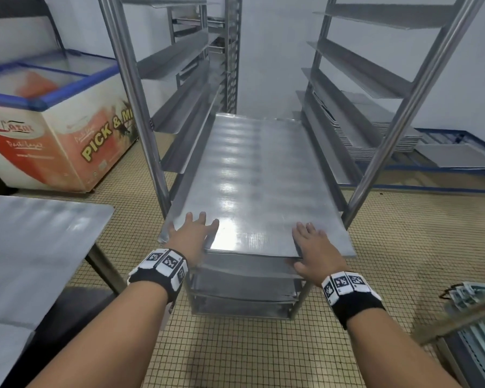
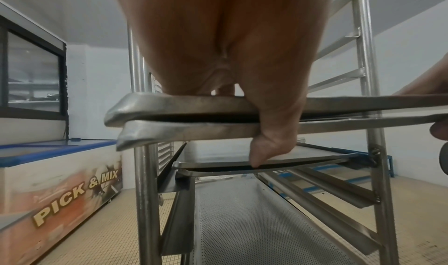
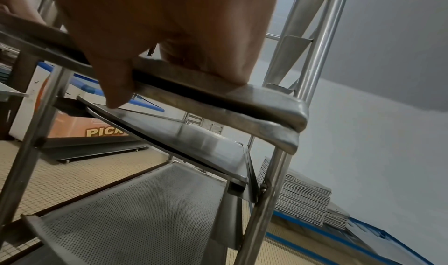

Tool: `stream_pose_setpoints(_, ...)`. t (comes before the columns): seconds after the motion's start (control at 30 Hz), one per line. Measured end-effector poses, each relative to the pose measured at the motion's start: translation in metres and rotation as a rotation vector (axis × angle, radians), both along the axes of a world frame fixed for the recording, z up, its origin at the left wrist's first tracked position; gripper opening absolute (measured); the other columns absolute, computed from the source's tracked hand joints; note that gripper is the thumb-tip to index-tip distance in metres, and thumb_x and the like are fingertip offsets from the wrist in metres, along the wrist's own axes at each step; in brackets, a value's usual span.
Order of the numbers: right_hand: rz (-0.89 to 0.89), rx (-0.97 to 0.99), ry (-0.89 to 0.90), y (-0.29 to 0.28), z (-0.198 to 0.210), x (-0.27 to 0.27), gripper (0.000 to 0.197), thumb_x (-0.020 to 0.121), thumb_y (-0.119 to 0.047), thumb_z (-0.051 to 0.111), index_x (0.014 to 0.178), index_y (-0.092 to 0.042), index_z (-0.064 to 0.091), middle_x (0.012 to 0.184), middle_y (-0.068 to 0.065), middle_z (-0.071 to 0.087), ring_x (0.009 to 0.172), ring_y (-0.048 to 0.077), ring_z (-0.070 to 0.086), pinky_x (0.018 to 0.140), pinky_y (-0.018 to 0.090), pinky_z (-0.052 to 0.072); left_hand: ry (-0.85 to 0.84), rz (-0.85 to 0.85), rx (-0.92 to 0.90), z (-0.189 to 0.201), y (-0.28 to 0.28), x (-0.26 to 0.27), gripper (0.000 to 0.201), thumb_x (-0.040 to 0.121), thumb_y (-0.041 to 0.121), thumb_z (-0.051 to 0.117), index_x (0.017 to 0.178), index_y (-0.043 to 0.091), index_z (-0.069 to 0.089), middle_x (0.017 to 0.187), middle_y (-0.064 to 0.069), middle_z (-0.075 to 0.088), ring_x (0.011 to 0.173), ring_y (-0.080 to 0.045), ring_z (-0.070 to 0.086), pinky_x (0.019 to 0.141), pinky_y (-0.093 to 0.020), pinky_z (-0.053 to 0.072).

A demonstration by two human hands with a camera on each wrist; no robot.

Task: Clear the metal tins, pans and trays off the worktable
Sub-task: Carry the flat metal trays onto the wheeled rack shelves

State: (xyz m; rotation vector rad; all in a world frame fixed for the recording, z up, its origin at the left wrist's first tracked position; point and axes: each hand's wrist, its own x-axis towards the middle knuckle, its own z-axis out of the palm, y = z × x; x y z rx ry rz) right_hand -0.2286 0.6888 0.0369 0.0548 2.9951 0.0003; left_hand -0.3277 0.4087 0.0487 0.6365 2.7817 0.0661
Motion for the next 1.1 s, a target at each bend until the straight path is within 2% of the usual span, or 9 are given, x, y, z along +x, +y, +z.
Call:
stream_pose_setpoints(0.1, 0.009, 0.016, 0.01, 0.008, 0.0, -0.025, 0.085, 0.09, -0.031, 0.057, 0.157, -0.012, 0.009, 0.165, 0.008, 0.005, 0.152, 0.028, 0.006, 0.124, 0.044, 0.012, 0.003, 0.012, -0.014, 0.002, 0.009, -0.026, 0.087, 0.085, -0.001, 0.065, 0.153, 0.036, 0.025, 0.166, -0.003, 0.01, 0.155, -0.035, 0.0, 0.116, -0.073, 0.006)
stream_pose_setpoints(0.2, 0.021, 0.027, 0.017, 0.016, 0.002, -0.051, 0.083, 0.09, -0.032, 0.057, 0.157, -0.011, 0.011, 0.165, 0.009, 0.007, 0.152, 0.029, 0.009, 0.124, 0.044, 0.013, 0.01, 0.001, -0.048, 0.009, 0.018, -0.049, 0.084, 0.087, 0.006, 0.066, 0.154, 0.036, 0.025, 0.165, -0.002, 0.016, 0.154, -0.033, 0.007, 0.116, -0.07, 0.014)
stream_pose_setpoints(0.27, 0.028, 0.036, 0.018, 0.022, 0.003, -0.069, 0.083, 0.089, -0.032, 0.057, 0.156, -0.01, 0.013, 0.165, 0.01, 0.009, 0.151, 0.03, 0.011, 0.123, 0.045, 0.015, -0.001, 0.007, -0.058, 0.014, 0.024, -0.065, 0.083, 0.089, 0.006, 0.065, 0.155, 0.035, 0.024, 0.165, -0.002, 0.017, 0.155, -0.033, 0.007, 0.117, -0.066, 0.019)
stream_pose_setpoints(0.4, 0.045, 0.057, 0.022, 0.034, 0.004, -0.104, 0.08, 0.086, -0.034, 0.057, 0.153, -0.01, 0.02, 0.163, 0.01, 0.016, 0.149, 0.032, 0.018, 0.12, 0.046, 0.021, -0.02, 0.008, -0.028, 0.014, 0.035, -0.101, 0.084, 0.087, 0.007, 0.07, 0.156, 0.031, 0.027, 0.164, -0.007, 0.02, 0.154, -0.037, 0.009, 0.114, -0.065, 0.03)
stream_pose_setpoints(0.53, 0.049, 0.052, 0.041, 0.044, 0.004, -0.13, 0.077, 0.085, -0.035, 0.057, 0.15, -0.01, 0.025, 0.16, 0.009, 0.021, 0.147, 0.031, 0.021, 0.119, 0.045, 0.023, -0.018, 0.008, -0.05, 0.014, 0.043, -0.128, 0.093, 0.085, 0.013, 0.075, 0.158, 0.033, 0.021, 0.165, -0.006, 0.018, 0.153, -0.036, 0.011, 0.115, -0.062, 0.032)
stream_pose_setpoints(0.67, 0.044, 0.037, 0.059, 0.051, 0.004, -0.148, 0.077, 0.086, -0.036, 0.058, 0.151, -0.011, 0.024, 0.161, 0.008, 0.02, 0.148, 0.031, 0.02, 0.12, 0.046, 0.021, -0.025, 0.014, -0.038, 0.017, 0.049, -0.146, 0.091, 0.086, 0.011, 0.069, 0.16, 0.031, 0.019, 0.167, -0.007, 0.015, 0.154, -0.035, 0.01, 0.116, -0.056, 0.035)
stream_pose_setpoints(0.9, 0.046, 0.034, 0.081, 0.058, -0.003, -0.166, 0.078, 0.085, -0.037, 0.057, 0.151, -0.012, 0.024, 0.161, 0.008, 0.02, 0.146, 0.031, 0.023, 0.12, 0.047, 0.022, -0.017, -0.014, -0.05, 0.014, 0.052, -0.168, 0.086, 0.087, 0.012, 0.069, 0.158, 0.03, 0.023, 0.162, -0.01, 0.023, 0.152, -0.039, 0.014, 0.116, -0.061, 0.03)
stream_pose_setpoints(1.03, 0.023, 0.051, 0.072, 0.055, -0.003, -0.165, 0.081, 0.09, -0.037, 0.057, 0.155, -0.013, 0.015, 0.164, 0.006, 0.011, 0.151, 0.03, 0.013, 0.122, 0.046, 0.017, -0.043, 0.004, -0.109, 0.016, 0.056, -0.167, 0.09, 0.089, 0.012, 0.067, 0.16, 0.031, 0.016, 0.166, -0.008, 0.013, 0.153, -0.037, 0.011, 0.118, -0.063, 0.024)
stream_pose_setpoints(1.1, -0.029, 0.081, 0.088, 0.049, -0.003, -0.164, 0.082, 0.091, -0.036, 0.058, 0.155, -0.014, 0.013, 0.164, 0.005, 0.011, 0.151, 0.029, 0.014, 0.122, 0.046, 0.018, -0.015, 0.009, -0.162, 0.017, 0.059, -0.161, 0.088, 0.091, 0.019, 0.066, 0.159, 0.03, 0.012, 0.165, -0.009, 0.014, 0.15, -0.037, 0.018, 0.114, -0.061, 0.032)
